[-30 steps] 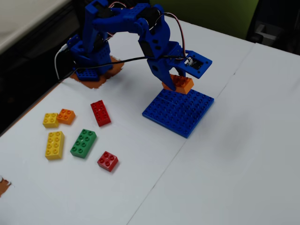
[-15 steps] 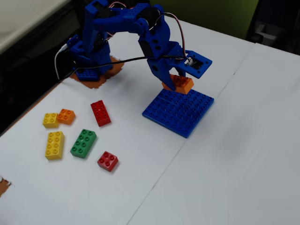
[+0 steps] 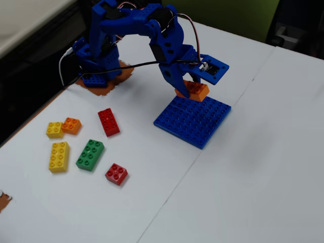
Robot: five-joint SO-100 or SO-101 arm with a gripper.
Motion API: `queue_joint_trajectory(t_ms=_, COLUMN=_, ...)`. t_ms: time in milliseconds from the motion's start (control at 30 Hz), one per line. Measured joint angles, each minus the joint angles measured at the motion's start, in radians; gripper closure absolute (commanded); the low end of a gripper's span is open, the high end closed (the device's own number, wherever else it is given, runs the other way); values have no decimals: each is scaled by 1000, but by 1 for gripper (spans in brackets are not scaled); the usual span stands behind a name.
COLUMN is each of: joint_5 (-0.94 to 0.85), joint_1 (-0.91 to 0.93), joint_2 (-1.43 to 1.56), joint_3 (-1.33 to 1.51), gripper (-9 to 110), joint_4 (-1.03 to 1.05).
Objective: Pick up the 2x4 orange block and go up the 8x8 blue block.
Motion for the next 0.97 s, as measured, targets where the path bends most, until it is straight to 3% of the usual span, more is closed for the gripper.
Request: queue_joint_trajectory(t_ms=967, joint_5=0, joint_1=0, joint_2=17, joint_3=0, gripper=101, joint_4=2)
